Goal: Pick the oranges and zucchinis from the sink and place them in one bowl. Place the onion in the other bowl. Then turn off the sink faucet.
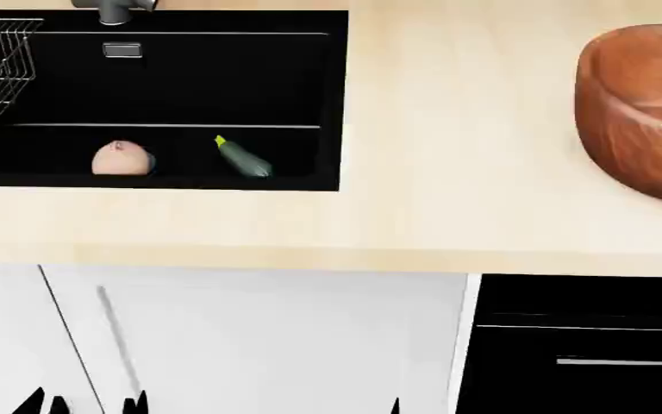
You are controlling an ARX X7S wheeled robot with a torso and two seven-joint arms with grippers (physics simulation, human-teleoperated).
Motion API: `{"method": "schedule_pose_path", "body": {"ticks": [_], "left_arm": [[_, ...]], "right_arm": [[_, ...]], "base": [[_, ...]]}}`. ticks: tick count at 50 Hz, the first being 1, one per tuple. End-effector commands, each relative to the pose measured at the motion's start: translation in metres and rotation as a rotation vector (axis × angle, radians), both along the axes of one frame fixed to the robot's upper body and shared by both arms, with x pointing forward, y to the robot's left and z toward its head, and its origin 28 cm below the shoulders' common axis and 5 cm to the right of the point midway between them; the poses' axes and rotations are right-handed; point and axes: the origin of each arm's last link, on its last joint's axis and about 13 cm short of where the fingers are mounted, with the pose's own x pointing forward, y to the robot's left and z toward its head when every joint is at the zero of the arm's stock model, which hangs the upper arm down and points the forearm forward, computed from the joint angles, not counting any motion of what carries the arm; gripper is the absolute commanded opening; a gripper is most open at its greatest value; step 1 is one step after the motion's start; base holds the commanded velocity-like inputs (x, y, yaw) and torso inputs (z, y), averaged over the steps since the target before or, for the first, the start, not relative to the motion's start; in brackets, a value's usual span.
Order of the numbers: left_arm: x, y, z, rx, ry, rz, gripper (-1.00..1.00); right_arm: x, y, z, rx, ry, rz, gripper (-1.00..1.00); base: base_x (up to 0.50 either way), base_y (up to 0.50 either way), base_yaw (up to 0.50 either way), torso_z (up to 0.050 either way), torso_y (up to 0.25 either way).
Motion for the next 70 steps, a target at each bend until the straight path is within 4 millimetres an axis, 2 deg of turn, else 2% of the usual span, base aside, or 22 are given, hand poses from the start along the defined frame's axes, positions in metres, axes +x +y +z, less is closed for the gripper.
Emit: {"method": "schedule_pose_path", "body": {"ticks": [1,16,22,37,54,70], "left_arm": [[0.000,0.001,0.000,-0.002,0.000,-0.001,1.00],[0.003,0.000,0.003,-0.032,0.010,0.003,1.00],[0.004,-0.004,-0.002,0.041,0.054,0.017,1.00],[-0.001,0.006,0.002,-0.017,0.017,0.018,1.00],[0.008,-0.009,0.002,-0.008,0.013,0.013,1.00],[0.001,0.003,0.001,-0.005,0.017,0.023,1.00]], "right_arm": [[0.000,0.001,-0.001,-0.012,0.004,0.007,1.00],[-0.002,0.001,0.000,0.004,-0.009,-0.003,1.00],[-0.002,0.000,0.000,0.007,-0.010,-0.002,1.00],[-0.002,0.001,0.001,0.000,-0.016,0.000,1.00],[-0.001,0.001,0.000,-0.011,-0.020,0.010,1.00],[-0.001,0.001,0.000,-0.024,-0.020,0.013,1.00]], "base": [[0.00,0.00,0.00,0.000,0.000],[0.00,0.00,0.00,0.000,0.000],[0.00,0.00,0.00,0.000,0.000],[0.01,0.11,0.00,0.000,0.000],[0.09,0.16,0.00,0.000,0.000],[0.25,0.04,0.00,0.000,0.000]]}}
